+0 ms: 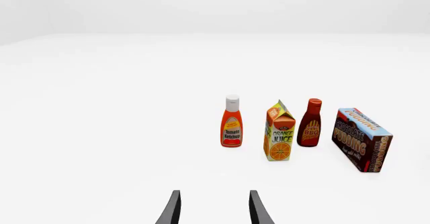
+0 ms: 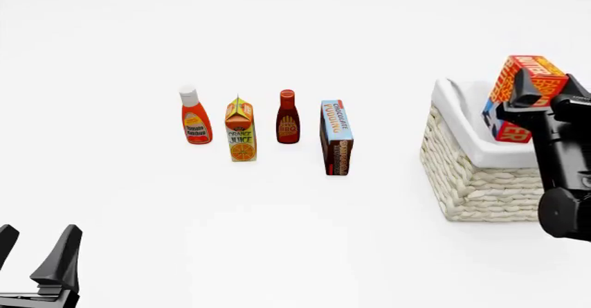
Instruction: Pick the butter and place it in the basket.
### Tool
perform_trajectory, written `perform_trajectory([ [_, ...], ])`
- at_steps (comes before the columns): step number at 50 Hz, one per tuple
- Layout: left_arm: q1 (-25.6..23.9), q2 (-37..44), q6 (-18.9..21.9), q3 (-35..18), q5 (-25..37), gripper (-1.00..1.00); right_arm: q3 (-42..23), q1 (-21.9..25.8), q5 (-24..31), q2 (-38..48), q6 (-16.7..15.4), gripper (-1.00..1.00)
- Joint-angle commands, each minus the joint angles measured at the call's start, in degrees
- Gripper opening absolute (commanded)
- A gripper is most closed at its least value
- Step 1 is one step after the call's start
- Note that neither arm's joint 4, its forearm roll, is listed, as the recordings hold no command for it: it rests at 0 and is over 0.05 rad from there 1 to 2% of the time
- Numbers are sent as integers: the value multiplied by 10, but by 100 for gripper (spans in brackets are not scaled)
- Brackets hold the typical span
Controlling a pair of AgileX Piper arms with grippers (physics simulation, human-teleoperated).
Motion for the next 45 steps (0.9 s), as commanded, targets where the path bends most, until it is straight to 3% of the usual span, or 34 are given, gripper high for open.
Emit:
perform_trajectory([
  [1, 0, 0, 0, 0, 0, 100, -7, 1, -10, 2, 6, -100],
  [45, 0, 0, 0, 0, 0, 100, -15, -10, -16, 19, 7, -100],
])
